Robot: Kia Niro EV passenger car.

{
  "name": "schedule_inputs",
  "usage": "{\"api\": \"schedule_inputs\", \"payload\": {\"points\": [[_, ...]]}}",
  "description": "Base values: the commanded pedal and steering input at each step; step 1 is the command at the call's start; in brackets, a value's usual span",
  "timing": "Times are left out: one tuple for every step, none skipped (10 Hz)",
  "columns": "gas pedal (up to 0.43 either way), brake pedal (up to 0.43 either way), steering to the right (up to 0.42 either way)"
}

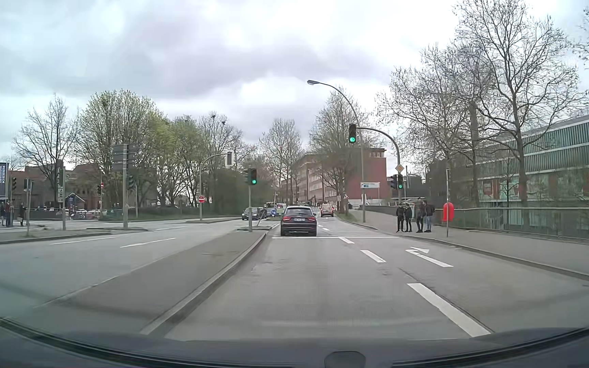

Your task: Follow the waypoints while adhering to traffic rules and regulations

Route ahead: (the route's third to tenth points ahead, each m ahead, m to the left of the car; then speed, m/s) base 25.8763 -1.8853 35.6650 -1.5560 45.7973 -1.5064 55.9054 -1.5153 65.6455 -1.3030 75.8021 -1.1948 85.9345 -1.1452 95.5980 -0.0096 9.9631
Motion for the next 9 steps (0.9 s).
{"api": "schedule_inputs", "payload": {"points": [[0.138,0.000,-0.012],[0.138,0.000,-0.012],[0.138,0.000,-0.012],[0.138,0.000,-0.013],[0.138,0.006,-0.014],[0.138,0.006,-0.018],[0.138,0.006,-0.020],[0.138,0.006,-0.020],[0.118,0.000,-0.020]]}}
